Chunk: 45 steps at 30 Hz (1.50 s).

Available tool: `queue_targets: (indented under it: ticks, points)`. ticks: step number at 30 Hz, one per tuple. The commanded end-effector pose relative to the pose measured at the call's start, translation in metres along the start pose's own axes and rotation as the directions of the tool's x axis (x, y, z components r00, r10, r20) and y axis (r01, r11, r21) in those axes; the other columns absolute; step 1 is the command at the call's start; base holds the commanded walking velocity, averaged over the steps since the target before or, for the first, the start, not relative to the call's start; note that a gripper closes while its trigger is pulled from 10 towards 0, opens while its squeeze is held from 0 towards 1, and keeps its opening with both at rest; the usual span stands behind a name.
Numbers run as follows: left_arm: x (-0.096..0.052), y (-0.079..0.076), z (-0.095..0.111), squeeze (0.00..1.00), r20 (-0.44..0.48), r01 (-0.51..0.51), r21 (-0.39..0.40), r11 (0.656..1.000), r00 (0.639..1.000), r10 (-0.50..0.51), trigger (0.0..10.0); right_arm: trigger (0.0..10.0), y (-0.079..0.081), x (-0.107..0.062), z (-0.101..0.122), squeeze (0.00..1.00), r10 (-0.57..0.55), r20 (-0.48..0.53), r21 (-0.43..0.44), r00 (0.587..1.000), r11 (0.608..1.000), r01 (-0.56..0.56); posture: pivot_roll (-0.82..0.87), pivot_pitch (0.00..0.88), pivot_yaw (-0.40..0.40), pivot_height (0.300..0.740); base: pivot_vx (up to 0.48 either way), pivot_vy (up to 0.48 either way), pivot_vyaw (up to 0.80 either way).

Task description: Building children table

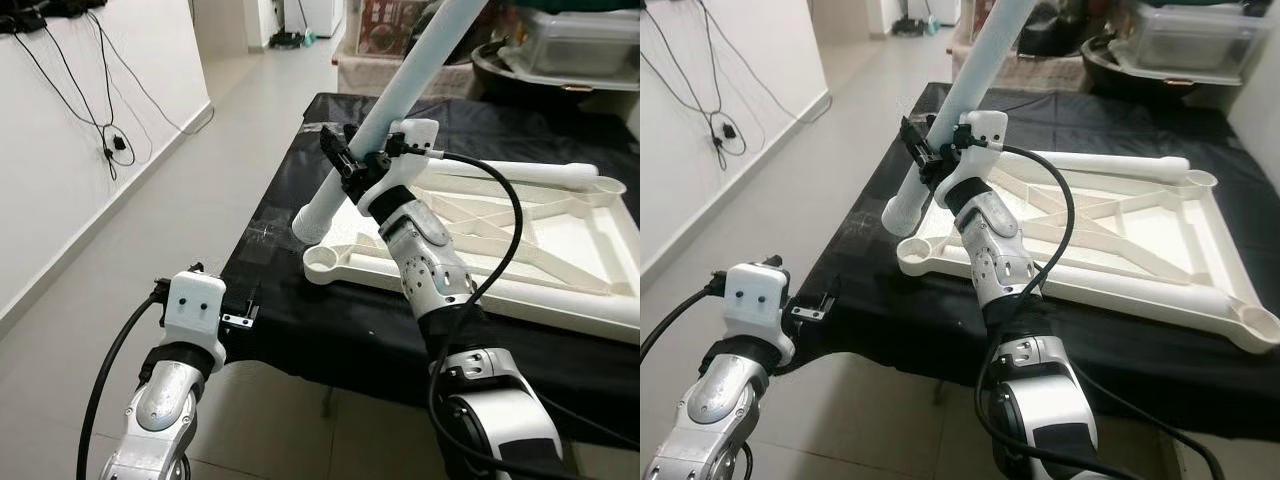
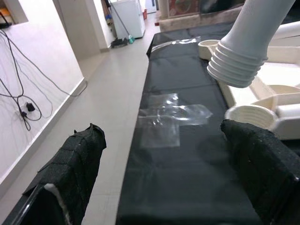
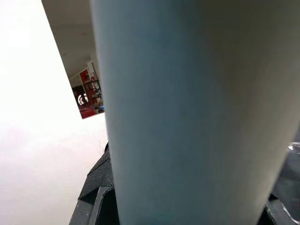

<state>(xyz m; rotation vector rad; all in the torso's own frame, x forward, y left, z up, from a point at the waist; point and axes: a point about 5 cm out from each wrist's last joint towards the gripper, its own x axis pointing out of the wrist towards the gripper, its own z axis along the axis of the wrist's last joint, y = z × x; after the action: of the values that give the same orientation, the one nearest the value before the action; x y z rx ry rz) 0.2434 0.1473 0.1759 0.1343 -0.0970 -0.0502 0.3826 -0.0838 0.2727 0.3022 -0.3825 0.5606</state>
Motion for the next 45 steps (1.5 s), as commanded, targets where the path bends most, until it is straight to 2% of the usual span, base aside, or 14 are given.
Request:
queue_targets:
  ticks: [1,5,23,28,32,34,35,37,39,42,44,45]
  points:
    - [0.000,0.001,0.000,0.00,0.001,-0.002,0.005,1.000,1.000,0.002,10.0,10.0,0.002,0.003,0.003,0.00,0.009,0.019,0.000,1.000,1.000,-0.009,0.04,0.091,-0.007,0.740,0.300,0.000,0.00]
    - [0.001,0.001,0.000,0.00,0.001,-0.004,-0.001,1.000,1.000,0.004,10.0,10.0,0.002,0.003,0.003,0.00,0.007,0.021,0.001,1.000,1.000,-0.007,0.04,0.091,-0.007,0.740,0.300,0.000,0.00]
    - [0.000,0.001,-0.001,0.00,-0.008,-0.017,-0.024,1.000,1.000,0.017,10.0,10.0,0.001,0.007,0.009,0.00,0.008,0.038,-0.006,0.999,1.000,-0.008,0.04,0.099,-0.010,0.740,0.000,0.000,0.00]
    - [-0.002,-0.002,-0.001,0.00,-0.007,-0.001,-0.036,0.999,1.000,0.001,10.0,10.0,0.000,0.014,0.010,0.00,0.046,0.014,-0.041,0.999,0.998,-0.046,0.04,0.103,-0.010,0.740,0.000,0.000,0.00]
    - [-0.007,-0.009,0.003,0.00,0.016,0.051,-0.077,0.996,0.999,-0.050,10.0,10.0,-0.001,0.024,0.011,0.00,0.112,-0.051,-0.093,0.992,0.989,-0.116,0.04,0.116,-0.017,0.740,0.000,0.000,0.00]
    - [-0.009,-0.011,0.005,0.00,0.022,0.066,-0.093,0.993,0.998,-0.064,10.0,10.0,0.000,0.027,0.013,0.00,0.129,-0.053,-0.091,0.990,0.987,-0.133,0.05,0.122,-0.018,0.740,0.000,0.000,0.00]
    - [-0.014,-0.018,0.008,0.00,0.034,0.102,-0.123,0.987,0.995,-0.099,10.0,10.0,0.000,0.033,0.016,0.00,0.124,-0.064,-0.092,0.990,0.987,-0.129,0.05,0.151,-0.031,0.740,0.000,0.000,0.00]
    - [-0.018,-0.024,0.011,0.00,0.043,0.129,-0.145,0.981,0.991,-0.124,10.0,10.0,0.001,0.037,0.019,0.00,0.119,-0.072,-0.094,0.990,0.988,-0.125,0.05,0.151,-0.031,0.740,0.000,0.000,0.00]
    - [-0.032,-0.040,0.016,0.00,0.045,0.202,-0.189,0.961,0.979,-0.197,10.0,10.0,-0.001,0.044,0.021,0.00,0.127,-0.134,-0.103,0.983,0.985,-0.141,0.07,0.196,-0.042,0.740,0.000,0.000,0.00]
    - [-0.036,-0.044,0.016,0.00,0.038,0.213,-0.189,0.959,0.977,-0.209,10.0,10.0,-0.002,0.044,0.022,0.00,0.135,-0.149,-0.096,0.980,0.984,-0.150,0.07,0.196,-0.042,0.740,0.000,0.000,0.00]
    - [-0.044,-0.047,0.016,0.00,0.019,0.219,-0.185,0.958,0.975,-0.219,10.0,10.0,-0.001,0.043,0.021,0.00,0.217,-0.199,-0.112,0.956,0.964,-0.243,0.08,0.220,-0.039,0.740,0.000,0.000,0.00]
    - [-0.044,-0.047,0.016,0.00,0.019,0.219,-0.185,0.958,0.975,-0.219,10.0,10.0,-0.001,0.043,0.021,0.00,0.217,-0.199,-0.112,0.956,0.964,-0.243,0.08,0.220,-0.039,0.740,0.000,0.000,0.00]
